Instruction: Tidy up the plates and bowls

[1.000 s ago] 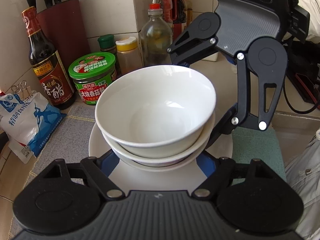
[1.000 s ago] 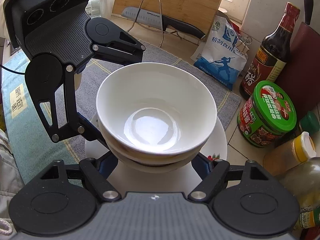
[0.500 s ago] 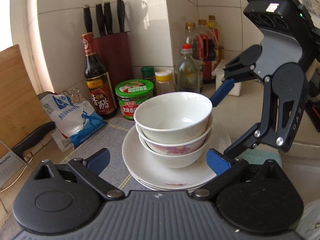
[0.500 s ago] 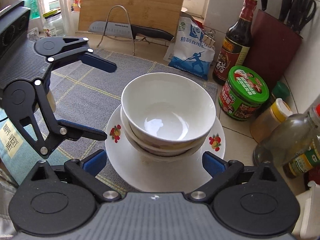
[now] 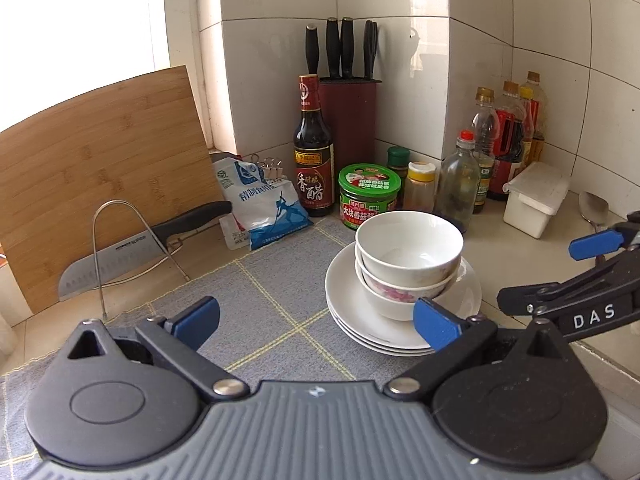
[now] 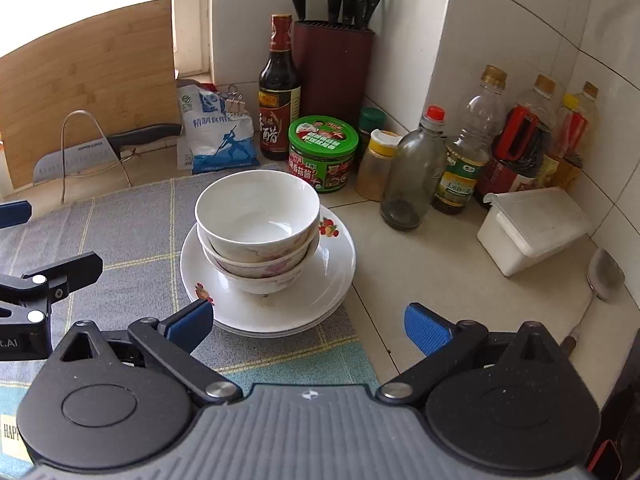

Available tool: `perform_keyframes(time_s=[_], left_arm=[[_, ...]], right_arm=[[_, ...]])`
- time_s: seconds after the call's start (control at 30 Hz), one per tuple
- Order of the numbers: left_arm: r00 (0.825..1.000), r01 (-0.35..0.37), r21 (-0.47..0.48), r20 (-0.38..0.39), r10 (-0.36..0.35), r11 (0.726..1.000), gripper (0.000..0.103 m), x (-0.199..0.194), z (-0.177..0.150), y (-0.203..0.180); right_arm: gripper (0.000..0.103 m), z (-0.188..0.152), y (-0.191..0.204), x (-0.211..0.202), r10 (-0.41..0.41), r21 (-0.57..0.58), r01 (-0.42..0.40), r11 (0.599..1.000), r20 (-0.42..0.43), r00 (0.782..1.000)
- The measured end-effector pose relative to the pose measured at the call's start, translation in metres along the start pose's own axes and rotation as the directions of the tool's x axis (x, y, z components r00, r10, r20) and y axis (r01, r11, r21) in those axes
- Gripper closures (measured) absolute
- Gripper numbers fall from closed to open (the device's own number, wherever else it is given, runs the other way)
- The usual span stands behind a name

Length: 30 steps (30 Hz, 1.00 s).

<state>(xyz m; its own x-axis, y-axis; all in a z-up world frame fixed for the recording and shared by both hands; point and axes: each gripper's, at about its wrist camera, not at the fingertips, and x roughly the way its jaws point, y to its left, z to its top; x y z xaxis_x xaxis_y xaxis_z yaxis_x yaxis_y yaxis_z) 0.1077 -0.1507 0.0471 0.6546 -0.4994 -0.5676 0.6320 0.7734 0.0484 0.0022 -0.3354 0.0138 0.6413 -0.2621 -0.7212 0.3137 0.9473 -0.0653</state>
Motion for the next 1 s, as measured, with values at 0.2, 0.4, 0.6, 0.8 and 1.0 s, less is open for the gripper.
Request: perform_keyframes(time_s=[0.2,0.4,0.6,0.8,1.0], left_arm=[[1.0,-0.008,-0.015,-0.01,0.008,1.0,0.001,-0.016,0.0,-0.005],[0.999,-0.037,-0.039,-0.022,0.036,0.999,0.001,-0.019,-0.001,-0.005],[0.999,-0.043,-0.046,-0.029,0.042,0.998,0.001,-0.021,-0.001,-0.005],[0.999,-0.043,-0.062,-0.033,0.041,0.997,0.001,-0.022,-0.002,-0.003],[0.999,-0.042,-0.071,-0.03,0.04,0.997,0.001,-0.025,-0.002,-0.001]], right_arm=[[0.0,-0.006,0.004,-0.021,-0.035,0.054,0.033,0.998,0.048,0.998],[0.0,-0.011,0.008,-0.031,-0.057,0.065,0.053,0.996,0.066,0.996],[0.0,-0.013,0.011,-0.034,-0.054,0.071,0.048,0.996,0.076,0.996],[0.0,-0.012,0.011,-0.037,-0.05,0.075,0.044,0.996,0.084,0.995],[0.0,-0.011,0.014,-0.039,-0.056,0.071,0.049,0.996,0.09,0.994]])
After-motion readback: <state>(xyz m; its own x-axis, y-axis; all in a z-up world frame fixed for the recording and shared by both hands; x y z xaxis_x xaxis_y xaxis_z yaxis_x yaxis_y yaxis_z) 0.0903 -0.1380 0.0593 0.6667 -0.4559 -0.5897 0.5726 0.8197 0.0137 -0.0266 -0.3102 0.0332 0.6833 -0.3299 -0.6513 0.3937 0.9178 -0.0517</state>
